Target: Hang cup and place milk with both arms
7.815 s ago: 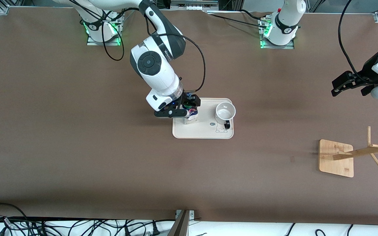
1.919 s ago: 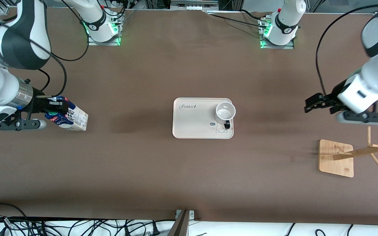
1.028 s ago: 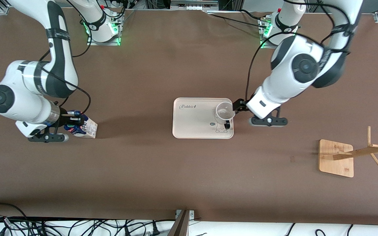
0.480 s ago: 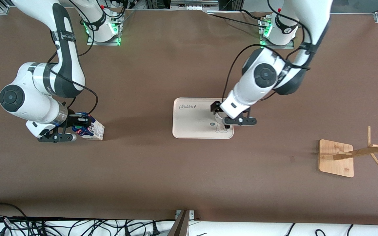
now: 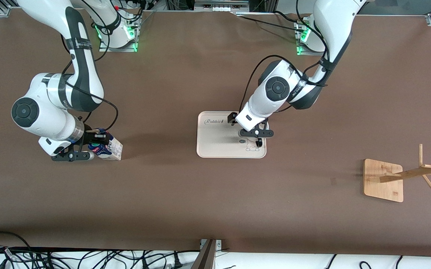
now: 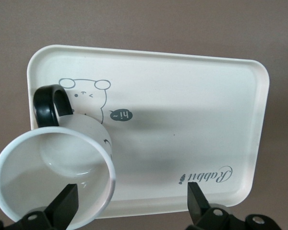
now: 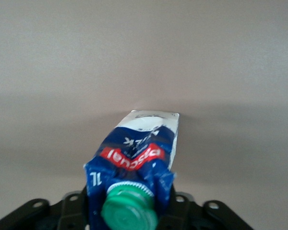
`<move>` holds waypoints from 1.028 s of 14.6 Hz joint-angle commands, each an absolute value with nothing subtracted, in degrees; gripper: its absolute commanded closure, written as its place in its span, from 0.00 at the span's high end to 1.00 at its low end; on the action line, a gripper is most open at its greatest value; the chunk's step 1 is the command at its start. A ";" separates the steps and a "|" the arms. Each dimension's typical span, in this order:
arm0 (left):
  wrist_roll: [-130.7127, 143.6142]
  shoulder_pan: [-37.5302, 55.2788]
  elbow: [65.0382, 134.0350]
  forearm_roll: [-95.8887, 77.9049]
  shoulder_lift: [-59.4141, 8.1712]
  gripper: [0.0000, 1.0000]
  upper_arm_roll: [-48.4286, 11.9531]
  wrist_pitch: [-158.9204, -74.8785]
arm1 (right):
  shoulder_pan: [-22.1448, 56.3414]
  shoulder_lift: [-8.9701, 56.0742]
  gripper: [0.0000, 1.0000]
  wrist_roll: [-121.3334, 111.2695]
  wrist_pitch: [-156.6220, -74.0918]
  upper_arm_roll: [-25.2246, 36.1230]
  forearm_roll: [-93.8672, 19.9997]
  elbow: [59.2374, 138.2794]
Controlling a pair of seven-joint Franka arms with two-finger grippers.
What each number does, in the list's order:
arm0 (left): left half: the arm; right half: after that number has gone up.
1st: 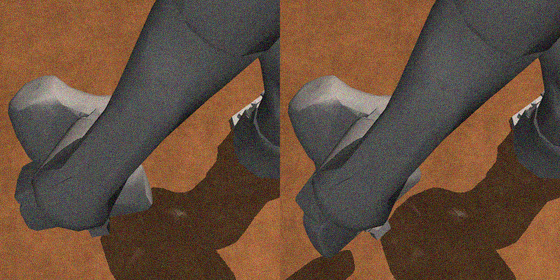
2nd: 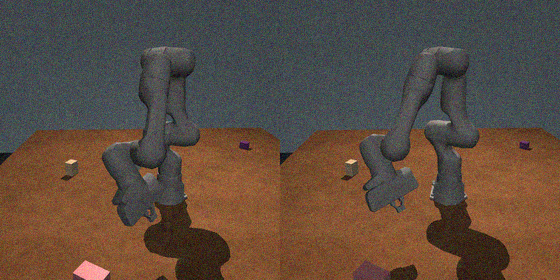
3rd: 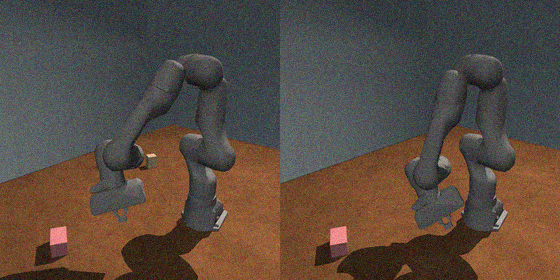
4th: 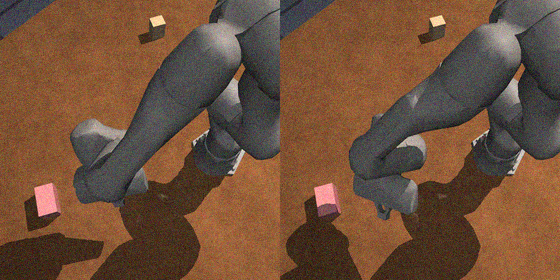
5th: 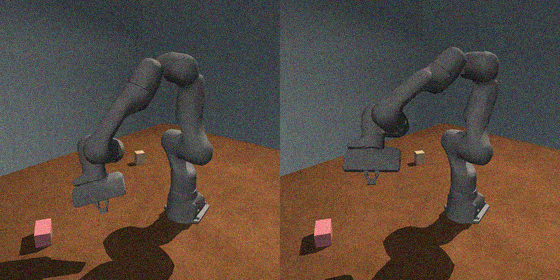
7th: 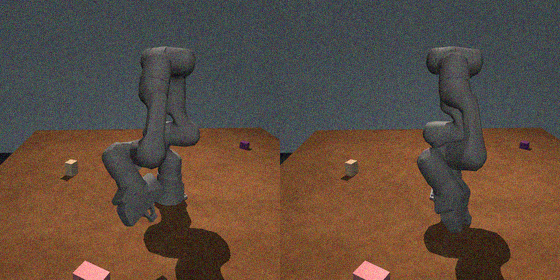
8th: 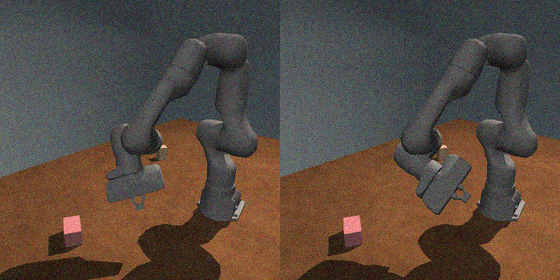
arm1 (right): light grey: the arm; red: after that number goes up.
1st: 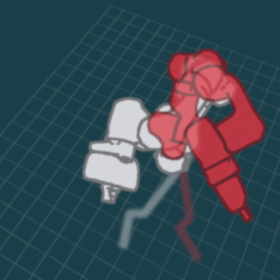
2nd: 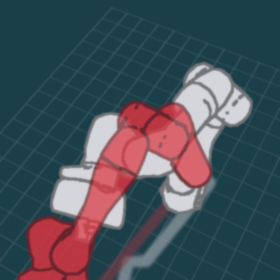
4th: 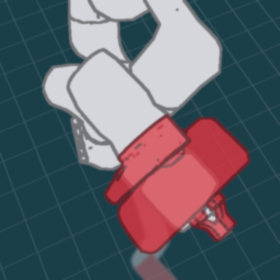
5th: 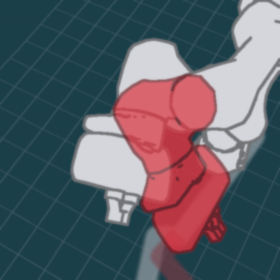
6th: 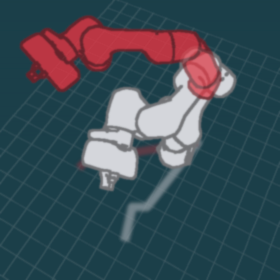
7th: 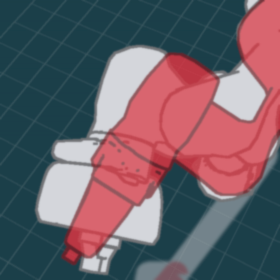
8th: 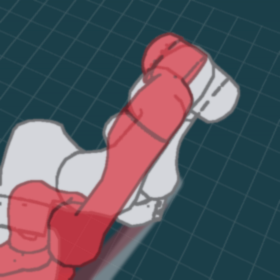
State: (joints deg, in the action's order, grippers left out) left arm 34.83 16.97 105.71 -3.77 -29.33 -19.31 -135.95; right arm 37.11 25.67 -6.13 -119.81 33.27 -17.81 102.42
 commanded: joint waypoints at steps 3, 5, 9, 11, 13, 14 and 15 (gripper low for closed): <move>35.16 17.75 106.61 -1.41 -30.76 0.67 -18.72 -137.90 | 37.00 24.00 1.00 -7.47 -120.06 33.05 -19.07 103.45; 34.63 17.84 106.79 -1.32 -31.02 0.24 -18.63 -137.81 | 36.91 23.47 1.00 -7.82 -119.88 33.48 -18.98 103.27; 34.72 18.02 106.70 -1.05 -31.20 0.00 -18.46 -137.37 | 36.56 21.44 1.00 -9.67 -106.66 37.52 -18.90 95.92; 34.63 18.02 106.70 -0.97 -29.98 0.00 -17.14 -137.20 | 35.25 21.80 1.00 -9.67 -99.26 38.41 -18.63 90.29; 34.89 17.41 106.35 -1.05 -27.35 0.00 -16.61 -134.76 | 33.84 21.71 1.00 -9.67 -95.03 38.50 -18.46 86.06; 34.63 16.27 106.17 -0.97 -25.68 0.00 -16.35 -132.65 | 33.23 21.71 1.00 -9.67 -93.01 38.58 -18.37 84.48; 33.06 13.56 106.26 -0.97 -23.05 0.00 -16.35 -131.50 | 32.27 22.06 1.00 -9.58 -91.86 38.50 -18.72 83.16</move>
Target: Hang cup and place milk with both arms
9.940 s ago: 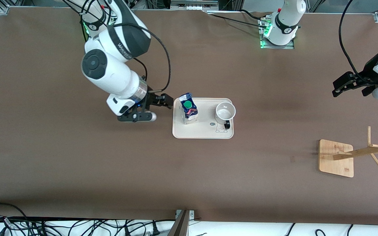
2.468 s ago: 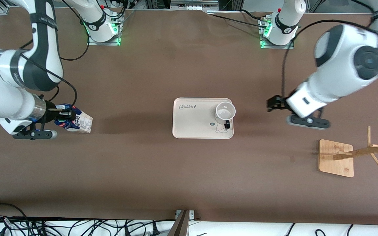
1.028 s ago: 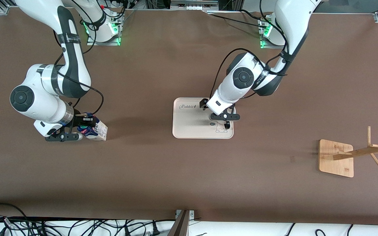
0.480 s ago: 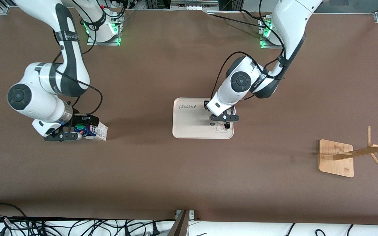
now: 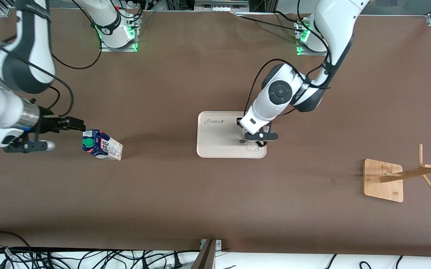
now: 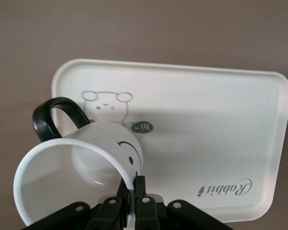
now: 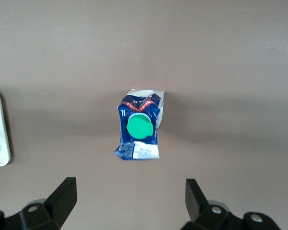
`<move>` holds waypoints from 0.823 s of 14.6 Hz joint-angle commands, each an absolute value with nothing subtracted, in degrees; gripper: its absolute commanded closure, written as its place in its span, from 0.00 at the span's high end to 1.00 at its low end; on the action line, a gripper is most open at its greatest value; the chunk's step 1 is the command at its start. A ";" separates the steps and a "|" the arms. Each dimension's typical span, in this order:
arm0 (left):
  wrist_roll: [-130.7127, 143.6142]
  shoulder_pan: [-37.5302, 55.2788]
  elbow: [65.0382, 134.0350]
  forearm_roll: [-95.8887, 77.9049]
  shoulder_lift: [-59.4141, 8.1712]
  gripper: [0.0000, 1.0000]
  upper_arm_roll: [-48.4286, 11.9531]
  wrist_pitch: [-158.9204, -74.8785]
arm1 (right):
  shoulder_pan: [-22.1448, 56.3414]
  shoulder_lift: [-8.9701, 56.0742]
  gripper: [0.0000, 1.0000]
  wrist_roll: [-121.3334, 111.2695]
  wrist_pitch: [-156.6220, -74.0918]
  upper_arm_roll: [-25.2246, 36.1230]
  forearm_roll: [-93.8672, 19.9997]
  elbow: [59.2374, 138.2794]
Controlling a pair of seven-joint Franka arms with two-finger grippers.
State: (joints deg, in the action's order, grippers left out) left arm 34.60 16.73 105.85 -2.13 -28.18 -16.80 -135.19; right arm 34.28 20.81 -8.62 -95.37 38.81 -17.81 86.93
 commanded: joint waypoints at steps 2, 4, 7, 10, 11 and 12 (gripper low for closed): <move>26.58 7.33 106.26 -1.05 -18.83 0.00 -16.43 -130.53 | 31.64 22.32 1.00 -9.49 -92.54 38.50 -18.81 82.79; 18.32 2.92 105.04 -1.05 -15.57 0.00 -16.44 -125.71 | 31.64 22.32 1.00 -8.53 -92.64 38.50 -18.81 82.79; 12.94 -4.29 99.25 -0.53 -12.84 0.00 -16.35 -114.65 | 31.46 22.24 1.00 -8.79 -93.59 38.93 -18.55 82.10; 11.08 -6.59 93.62 6.12 -12.57 0.00 -16.35 -107.94 | 31.38 22.41 1.00 -9.94 -93.78 38.94 -18.11 78.84; 9.07 -7.29 92.65 7.98 -12.48 0.00 -16.00 -107.41 | 31.46 22.59 1.00 -10.02 -93.87 38.85 -16.97 78.49; 5.57 -7.73 91.85 8.78 -12.48 0.00 -15.04 -107.32 | 31.38 22.67 1.00 -10.11 -94.65 38.76 -16.61 77.96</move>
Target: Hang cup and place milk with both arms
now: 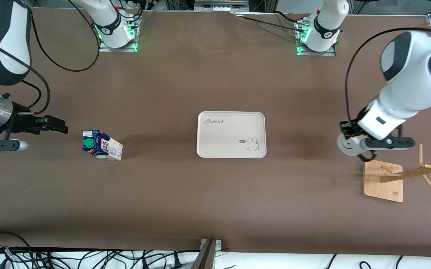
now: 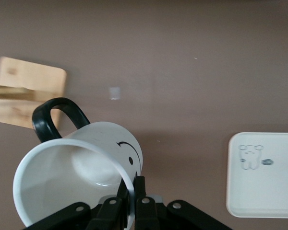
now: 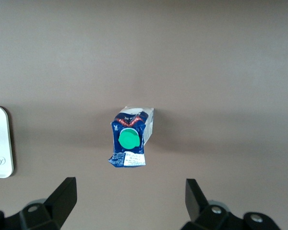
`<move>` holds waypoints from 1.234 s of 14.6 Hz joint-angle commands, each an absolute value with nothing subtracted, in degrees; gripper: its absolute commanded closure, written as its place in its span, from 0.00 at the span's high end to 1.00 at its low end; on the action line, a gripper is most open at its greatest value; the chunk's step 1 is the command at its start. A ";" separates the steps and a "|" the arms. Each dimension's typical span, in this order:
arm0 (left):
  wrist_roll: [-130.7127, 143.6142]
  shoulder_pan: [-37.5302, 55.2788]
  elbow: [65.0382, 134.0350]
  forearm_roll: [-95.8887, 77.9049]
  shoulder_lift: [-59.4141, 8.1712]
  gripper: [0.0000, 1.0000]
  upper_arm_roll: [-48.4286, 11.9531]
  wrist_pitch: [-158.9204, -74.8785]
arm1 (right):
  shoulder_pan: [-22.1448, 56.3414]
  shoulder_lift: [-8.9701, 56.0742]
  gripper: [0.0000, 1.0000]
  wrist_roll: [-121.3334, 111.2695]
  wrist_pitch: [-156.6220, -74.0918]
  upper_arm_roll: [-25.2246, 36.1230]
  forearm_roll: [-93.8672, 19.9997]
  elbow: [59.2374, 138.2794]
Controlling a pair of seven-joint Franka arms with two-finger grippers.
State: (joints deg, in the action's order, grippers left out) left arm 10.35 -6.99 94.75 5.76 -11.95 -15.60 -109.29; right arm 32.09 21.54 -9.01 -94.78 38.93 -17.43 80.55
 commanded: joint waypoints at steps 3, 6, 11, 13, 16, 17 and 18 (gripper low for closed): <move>-3.50 -8.35 91.49 8.35 -12.57 0.00 -11.87 -107.66 | 31.38 22.85 1.00 -9.32 -95.01 38.85 -16.52 78.13; -3.95 -8.96 91.41 8.70 -12.66 0.00 -11.87 -107.67 | 31.64 23.11 1.00 -9.14 -93.69 39.11 -16.35 79.62; -4.13 -9.49 88.59 12.56 -13.36 0.00 -11.78 -107.40 | 32.08 22.76 1.00 -10.11 -92.55 38.94 -16.61 79.63; -6.57 -9.49 88.68 12.83 -13.71 0.00 -11.69 -107.75 | 31.91 22.85 1.00 -9.85 -92.64 38.94 -16.70 79.63; -8.88 -10.28 88.68 12.66 -14.85 0.00 -11.69 -108.46 | 31.90 22.94 1.00 -9.84 -93.34 38.94 -16.87 79.54; -8.96 -10.37 88.68 12.66 -15.03 0.00 -11.69 -108.98 | 31.90 23.03 1.00 -9.84 -93.43 38.94 -16.70 79.54; -8.96 -10.46 88.68 12.66 -15.03 0.00 -11.69 -109.16 | 31.82 23.20 1.00 -9.84 -93.43 38.94 -16.70 79.54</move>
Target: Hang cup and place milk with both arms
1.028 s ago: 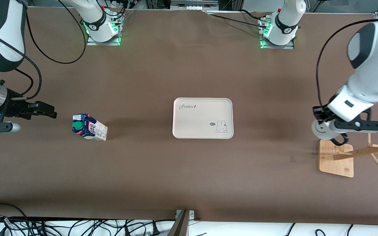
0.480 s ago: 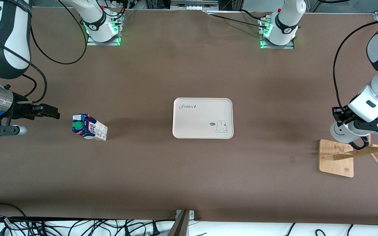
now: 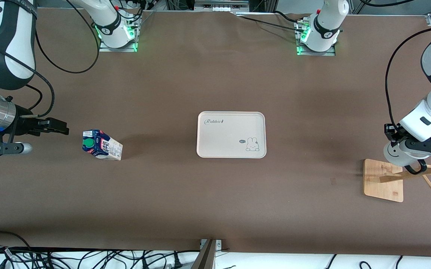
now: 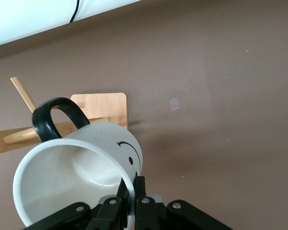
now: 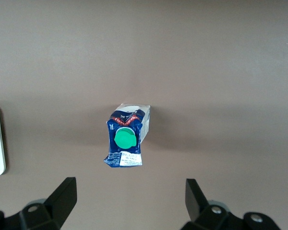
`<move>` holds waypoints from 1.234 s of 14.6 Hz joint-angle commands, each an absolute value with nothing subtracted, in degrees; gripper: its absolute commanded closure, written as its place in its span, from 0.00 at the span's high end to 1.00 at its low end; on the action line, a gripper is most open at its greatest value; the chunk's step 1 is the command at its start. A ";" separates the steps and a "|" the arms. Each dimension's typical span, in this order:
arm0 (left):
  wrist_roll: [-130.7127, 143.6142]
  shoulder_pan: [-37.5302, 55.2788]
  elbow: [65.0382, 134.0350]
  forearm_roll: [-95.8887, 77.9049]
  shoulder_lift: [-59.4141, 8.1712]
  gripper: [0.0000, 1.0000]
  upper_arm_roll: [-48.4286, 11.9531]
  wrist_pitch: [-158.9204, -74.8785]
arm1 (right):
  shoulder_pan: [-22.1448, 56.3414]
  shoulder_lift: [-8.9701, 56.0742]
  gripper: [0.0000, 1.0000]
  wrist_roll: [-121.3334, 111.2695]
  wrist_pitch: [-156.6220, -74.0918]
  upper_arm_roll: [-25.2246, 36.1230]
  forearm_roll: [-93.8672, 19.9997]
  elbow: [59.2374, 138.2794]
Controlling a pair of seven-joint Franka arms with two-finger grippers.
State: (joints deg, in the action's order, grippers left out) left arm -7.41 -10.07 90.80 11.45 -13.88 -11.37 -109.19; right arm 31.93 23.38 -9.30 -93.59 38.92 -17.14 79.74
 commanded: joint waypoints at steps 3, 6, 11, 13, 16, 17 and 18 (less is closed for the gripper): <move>-10.45 -10.55 88.68 12.66 -15.12 0.00 -10.90 -109.25 | 31.38 23.64 1.00 -9.93 -93.60 38.94 -16.61 79.54; -12.21 -10.81 88.68 12.48 -15.12 0.00 -9.76 -109.25 | 31.20 23.64 1.00 -10.02 -93.60 39.20 -16.61 79.54; -12.83 -12.04 88.77 12.57 -15.55 0.00 -9.67 -109.25 | 20.52 21.01 1.00 -11.69 -92.81 32.55 -15.04 78.57; -13.09 -12.48 88.94 12.48 -15.99 0.00 -8.88 -109.25 | 17.15 20.05 1.00 -11.60 -92.81 27.01 -10.23 78.57; -15.29 -12.57 89.03 12.13 -16.35 0.00 -8.09 -109.25 | 14.95 17.58 1.00 -10.99 -92.90 21.72 -1.51 78.57; -15.38 -12.66 89.03 12.13 -16.43 0.46 -8.09 -109.07 | 12.42 16.88 1.00 -10.99 -92.90 19.27 -0.36 78.75; -15.29 -12.57 89.12 12.04 -16.35 0.99 -8.09 -108.99 | 9.43 16.18 1.00 -10.99 -92.90 16.29 0.52 79.01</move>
State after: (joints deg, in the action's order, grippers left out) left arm -13.93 -12.53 90.23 11.45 -15.91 -8.03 -109.46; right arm 15.23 18.33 -11.18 -93.59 22.10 -2.02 78.70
